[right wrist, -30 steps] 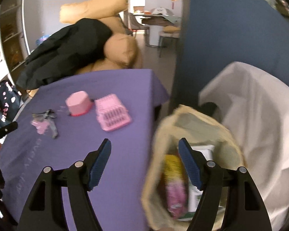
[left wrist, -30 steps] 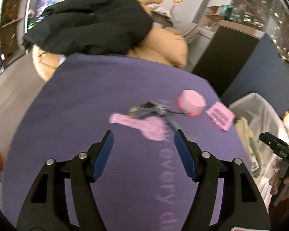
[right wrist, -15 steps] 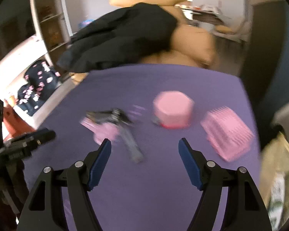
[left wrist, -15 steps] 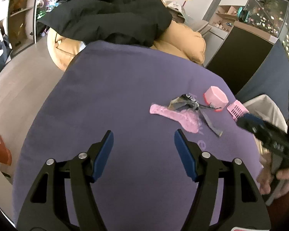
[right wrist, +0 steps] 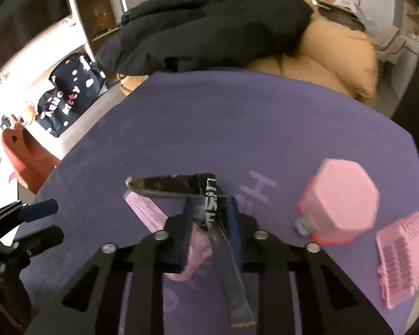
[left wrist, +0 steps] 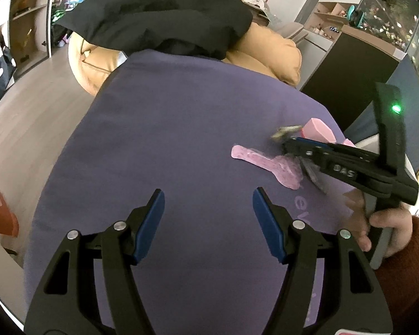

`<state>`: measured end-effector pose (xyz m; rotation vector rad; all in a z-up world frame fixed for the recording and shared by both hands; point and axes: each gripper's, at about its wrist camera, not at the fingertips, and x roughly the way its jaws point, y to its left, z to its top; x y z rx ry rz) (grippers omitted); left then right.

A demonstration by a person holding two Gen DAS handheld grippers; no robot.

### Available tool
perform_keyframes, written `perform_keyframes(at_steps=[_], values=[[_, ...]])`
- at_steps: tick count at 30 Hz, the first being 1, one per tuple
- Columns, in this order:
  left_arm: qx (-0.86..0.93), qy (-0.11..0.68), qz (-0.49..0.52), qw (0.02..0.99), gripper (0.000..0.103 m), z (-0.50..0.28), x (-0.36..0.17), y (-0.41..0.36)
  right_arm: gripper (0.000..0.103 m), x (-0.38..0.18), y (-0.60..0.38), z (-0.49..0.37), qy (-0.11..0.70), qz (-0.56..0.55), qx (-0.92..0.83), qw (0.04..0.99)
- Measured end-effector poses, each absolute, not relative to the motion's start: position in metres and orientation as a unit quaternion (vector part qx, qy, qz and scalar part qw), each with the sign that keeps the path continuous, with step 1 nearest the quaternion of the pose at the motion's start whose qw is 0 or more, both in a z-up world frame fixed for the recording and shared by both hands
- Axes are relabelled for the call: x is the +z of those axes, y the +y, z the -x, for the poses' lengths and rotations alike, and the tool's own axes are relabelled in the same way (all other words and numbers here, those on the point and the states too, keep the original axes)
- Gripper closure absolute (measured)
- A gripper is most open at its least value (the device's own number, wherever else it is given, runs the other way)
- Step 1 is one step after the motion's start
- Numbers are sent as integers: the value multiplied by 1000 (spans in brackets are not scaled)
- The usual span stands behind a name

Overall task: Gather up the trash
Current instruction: 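Grasp the black strap-like wrapper with the right tool, then grasp the pink clear plastic package with the left tool while the right holds the black wrapper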

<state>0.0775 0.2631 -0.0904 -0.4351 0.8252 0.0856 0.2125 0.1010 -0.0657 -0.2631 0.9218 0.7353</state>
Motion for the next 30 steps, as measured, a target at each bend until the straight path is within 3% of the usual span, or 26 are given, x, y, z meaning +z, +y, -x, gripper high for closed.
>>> perform_keyframes(at_steps=[2, 20, 22, 25, 30], values=[[38, 399, 208, 892, 41, -80, -91, 260, 88, -59, 79, -209, 435, 106, 336, 829], [-50, 389, 184, 901, 41, -154, -84, 237, 87, -54, -76, -167, 446, 58, 255, 856], [-56, 392, 189, 899, 41, -166, -84, 237, 84, -56, -82, -166, 455, 47, 257, 851], [-69, 406, 204, 888, 41, -180, -90, 238, 67, -56, -94, -161, 452, 27, 260, 853], [-99, 429, 220, 870, 41, -172, -101, 230, 62, -58, -109, -156, 456, 1, 257, 852]])
